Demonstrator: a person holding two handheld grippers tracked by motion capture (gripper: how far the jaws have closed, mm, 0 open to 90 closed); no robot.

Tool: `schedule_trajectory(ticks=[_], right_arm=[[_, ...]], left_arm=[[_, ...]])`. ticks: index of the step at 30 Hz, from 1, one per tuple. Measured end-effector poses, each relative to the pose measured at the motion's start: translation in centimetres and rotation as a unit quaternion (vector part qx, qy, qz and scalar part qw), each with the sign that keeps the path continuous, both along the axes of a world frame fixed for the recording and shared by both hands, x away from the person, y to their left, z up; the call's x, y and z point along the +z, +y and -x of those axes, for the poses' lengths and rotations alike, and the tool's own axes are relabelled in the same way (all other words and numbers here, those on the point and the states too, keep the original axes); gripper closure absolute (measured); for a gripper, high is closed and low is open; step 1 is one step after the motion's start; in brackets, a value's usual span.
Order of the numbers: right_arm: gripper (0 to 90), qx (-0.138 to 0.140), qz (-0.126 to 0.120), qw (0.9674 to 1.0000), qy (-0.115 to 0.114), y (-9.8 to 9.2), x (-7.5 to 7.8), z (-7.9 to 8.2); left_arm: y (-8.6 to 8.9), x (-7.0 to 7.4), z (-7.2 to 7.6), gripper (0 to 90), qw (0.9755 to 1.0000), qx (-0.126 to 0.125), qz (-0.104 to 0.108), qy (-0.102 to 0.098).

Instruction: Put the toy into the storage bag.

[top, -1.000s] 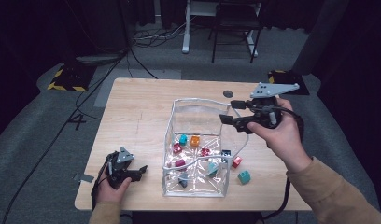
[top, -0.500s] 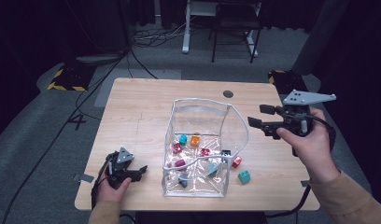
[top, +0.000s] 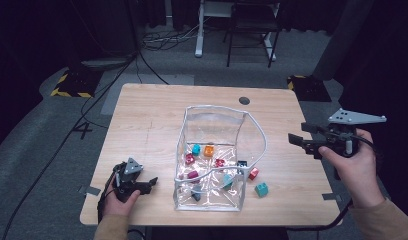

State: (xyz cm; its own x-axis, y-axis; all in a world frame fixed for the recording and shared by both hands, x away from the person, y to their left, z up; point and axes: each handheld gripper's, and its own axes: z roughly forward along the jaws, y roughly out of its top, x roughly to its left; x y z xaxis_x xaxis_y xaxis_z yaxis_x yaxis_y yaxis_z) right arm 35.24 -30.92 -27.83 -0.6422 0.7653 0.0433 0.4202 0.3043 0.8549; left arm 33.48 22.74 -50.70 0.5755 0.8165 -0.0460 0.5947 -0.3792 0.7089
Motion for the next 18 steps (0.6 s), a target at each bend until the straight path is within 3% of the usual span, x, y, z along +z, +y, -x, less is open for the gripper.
schedule_trajectory(ticks=[10,18], right_arm=[[32.0,-0.016,-0.008,0.9997,0.014,-1.5,-2.1,0.6],[30.2,-0.017,0.001,0.9995,0.028,-1.7,-5.7,1.3]], left_arm=[[0.0,0.0,0.0,24.2,1.0000,-0.001,-0.005,0.000],[0.0,0.0,0.0,24.2,1.0000,-0.001,-0.001,0.001]])
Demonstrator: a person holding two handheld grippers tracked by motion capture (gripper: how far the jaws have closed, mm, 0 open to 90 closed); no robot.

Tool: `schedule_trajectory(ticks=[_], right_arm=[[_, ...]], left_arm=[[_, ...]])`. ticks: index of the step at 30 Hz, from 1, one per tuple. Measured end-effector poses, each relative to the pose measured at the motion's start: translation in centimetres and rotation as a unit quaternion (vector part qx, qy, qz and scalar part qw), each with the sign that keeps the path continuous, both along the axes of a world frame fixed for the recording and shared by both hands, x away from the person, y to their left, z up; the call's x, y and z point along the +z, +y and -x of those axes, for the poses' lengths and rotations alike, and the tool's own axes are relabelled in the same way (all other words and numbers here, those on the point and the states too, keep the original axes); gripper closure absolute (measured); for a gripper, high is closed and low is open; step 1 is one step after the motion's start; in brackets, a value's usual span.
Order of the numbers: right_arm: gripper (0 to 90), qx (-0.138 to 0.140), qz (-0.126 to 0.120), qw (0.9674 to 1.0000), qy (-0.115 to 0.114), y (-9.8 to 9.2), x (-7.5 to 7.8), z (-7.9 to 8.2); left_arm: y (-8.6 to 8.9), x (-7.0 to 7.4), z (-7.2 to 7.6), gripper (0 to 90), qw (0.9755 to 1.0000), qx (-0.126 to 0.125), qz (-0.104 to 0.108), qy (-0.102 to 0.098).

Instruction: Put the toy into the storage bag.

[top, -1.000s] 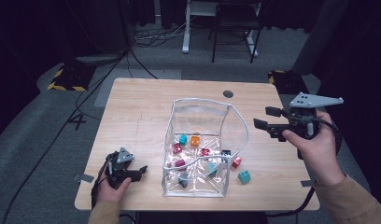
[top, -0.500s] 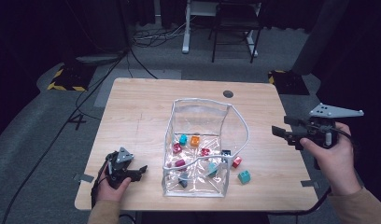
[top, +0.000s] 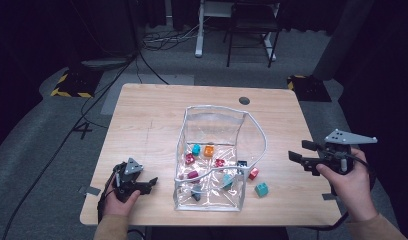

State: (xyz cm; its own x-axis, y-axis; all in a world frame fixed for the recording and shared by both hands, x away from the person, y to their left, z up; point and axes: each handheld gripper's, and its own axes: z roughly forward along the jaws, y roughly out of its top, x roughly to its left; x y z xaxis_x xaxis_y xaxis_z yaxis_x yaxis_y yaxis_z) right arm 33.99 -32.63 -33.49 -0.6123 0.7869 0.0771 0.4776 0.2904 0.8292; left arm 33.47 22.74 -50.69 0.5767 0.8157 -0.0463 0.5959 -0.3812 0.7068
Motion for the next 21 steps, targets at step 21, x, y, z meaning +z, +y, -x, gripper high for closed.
schedule_trajectory(ticks=[21], right_arm=[[28.5,0.039,0.049,0.9972,0.040,1.8,-9.3,1.7]], left_arm=[[-0.1,0.0,0.1,24.2,1.0000,0.001,-0.007,-0.002]])
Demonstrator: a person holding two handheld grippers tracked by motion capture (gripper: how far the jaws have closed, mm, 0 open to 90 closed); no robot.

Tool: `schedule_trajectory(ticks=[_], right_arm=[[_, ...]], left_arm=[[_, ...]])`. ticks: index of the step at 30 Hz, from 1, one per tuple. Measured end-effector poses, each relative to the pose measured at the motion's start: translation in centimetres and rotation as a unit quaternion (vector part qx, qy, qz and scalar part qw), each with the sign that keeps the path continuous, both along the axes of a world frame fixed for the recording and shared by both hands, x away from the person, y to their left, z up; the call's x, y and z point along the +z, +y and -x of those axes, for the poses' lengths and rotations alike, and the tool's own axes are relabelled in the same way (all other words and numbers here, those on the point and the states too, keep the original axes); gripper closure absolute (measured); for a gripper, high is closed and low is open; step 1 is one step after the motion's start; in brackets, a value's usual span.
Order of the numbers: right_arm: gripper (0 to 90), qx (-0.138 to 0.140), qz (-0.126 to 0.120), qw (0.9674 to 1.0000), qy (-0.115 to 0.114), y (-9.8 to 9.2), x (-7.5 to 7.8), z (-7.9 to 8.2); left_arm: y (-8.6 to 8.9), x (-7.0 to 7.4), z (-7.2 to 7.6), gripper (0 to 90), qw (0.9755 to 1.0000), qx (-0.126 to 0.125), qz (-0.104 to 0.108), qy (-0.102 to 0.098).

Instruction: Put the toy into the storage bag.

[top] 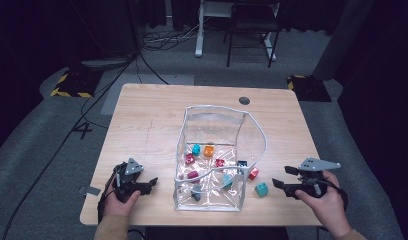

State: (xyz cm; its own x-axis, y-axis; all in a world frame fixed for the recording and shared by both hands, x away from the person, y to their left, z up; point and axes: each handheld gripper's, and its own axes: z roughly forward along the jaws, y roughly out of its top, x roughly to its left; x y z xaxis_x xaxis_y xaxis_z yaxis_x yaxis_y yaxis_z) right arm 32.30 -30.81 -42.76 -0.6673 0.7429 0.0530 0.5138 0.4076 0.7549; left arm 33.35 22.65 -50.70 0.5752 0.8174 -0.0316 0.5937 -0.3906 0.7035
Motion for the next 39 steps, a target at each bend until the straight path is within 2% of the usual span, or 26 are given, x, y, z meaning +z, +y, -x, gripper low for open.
schedule_trajectory(ticks=[5,8,12,16,21,25,28,39], right_arm=[[27.3,0.016,0.008,0.9997,0.014,1.0,-2.5,0.3],[27.2,0.019,0.007,0.9996,0.019,1.2,-3.2,0.3],[27.2,0.026,0.014,0.9992,0.026,2.1,-5.1,0.5],[27.5,0.027,0.023,0.9991,0.023,2.7,-6.2,0.3],[33.9,0.030,0.022,0.9990,0.023,3.2,-6.8,0.3],[47.6,0.035,0.033,0.9988,0.006,3.5,-6.9,0.4],[58.9,0.036,0.034,0.9988,0.004,3.6,-6.9,0.5],[59.1,0.032,0.028,0.9991,0.003,3.3,-6.8,0.6]], left_arm=[[0.0,0.0,0.0,24.2,1.0000,0.000,-0.001,0.000],[0.0,0.0,0.0,24.3,1.0000,0.000,0.000,0.000],[0.0,0.0,0.0,24.3,1.0000,0.000,0.000,0.000],[0.0,0.0,0.0,24.3,1.0000,0.000,0.000,0.000],[0.0,0.0,0.0,24.3,1.0000,0.000,0.000,0.000],[0.0,0.0,0.0,24.3,1.0000,0.000,0.000,0.000],[0.0,0.0,0.0,24.3,1.0000,0.000,0.000,0.000],[0.0,0.0,0.0,24.3,1.0000,0.000,0.000,0.000]])
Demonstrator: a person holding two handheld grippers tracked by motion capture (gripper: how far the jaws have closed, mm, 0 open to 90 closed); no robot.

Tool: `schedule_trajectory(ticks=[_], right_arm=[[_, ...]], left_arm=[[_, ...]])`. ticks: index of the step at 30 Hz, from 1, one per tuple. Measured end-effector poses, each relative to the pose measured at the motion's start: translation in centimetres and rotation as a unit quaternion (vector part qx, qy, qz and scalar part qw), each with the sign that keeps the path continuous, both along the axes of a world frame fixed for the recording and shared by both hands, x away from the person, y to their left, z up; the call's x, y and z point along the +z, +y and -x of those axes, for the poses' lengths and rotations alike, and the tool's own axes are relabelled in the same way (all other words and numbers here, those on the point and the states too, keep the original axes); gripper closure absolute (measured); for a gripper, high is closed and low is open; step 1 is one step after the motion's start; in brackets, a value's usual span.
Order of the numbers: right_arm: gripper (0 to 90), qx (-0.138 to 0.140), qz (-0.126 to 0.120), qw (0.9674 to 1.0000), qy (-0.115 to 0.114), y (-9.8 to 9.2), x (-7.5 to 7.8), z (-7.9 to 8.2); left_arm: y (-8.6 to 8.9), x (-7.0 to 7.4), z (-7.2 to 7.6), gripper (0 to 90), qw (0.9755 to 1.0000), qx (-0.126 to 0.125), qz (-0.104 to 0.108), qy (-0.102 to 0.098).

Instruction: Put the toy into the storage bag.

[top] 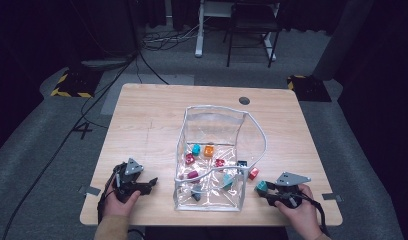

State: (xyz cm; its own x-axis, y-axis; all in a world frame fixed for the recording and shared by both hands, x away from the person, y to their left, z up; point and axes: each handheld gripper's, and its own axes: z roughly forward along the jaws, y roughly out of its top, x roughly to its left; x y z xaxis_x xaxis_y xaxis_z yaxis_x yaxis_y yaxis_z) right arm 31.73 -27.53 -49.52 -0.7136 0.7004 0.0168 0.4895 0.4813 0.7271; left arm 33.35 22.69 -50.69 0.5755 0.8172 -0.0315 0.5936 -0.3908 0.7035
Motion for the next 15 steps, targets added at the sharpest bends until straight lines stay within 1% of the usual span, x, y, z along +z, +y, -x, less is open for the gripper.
schedule_trajectory(ticks=[5,6,9,10,15], right_arm=[[59.1,0.002,-0.003,1.0000,-0.001,-0.1,0.7,0.0],[59.1,0.004,0.000,1.0000,-0.005,-0.3,1.3,-0.2],[59.1,0.004,0.000,1.0000,-0.008,-0.4,1.8,-0.2],[59.1,0.004,-0.003,0.9999,-0.009,-0.5,2.4,-0.3],[59.1,0.002,-0.016,0.9998,-0.011,-1.0,3.7,-0.6]], left_arm=[[0.0,0.0,0.0,24.3,1.0000,0.000,0.000,0.000],[0.0,0.0,0.0,24.3,1.0000,0.000,0.000,0.000],[0.0,0.0,0.0,24.3,1.0000,0.001,0.000,0.000],[0.0,0.0,0.0,24.2,1.0000,0.001,0.000,0.000],[0.0,0.0,0.0,24.1,1.0000,0.001,0.000,0.000]])
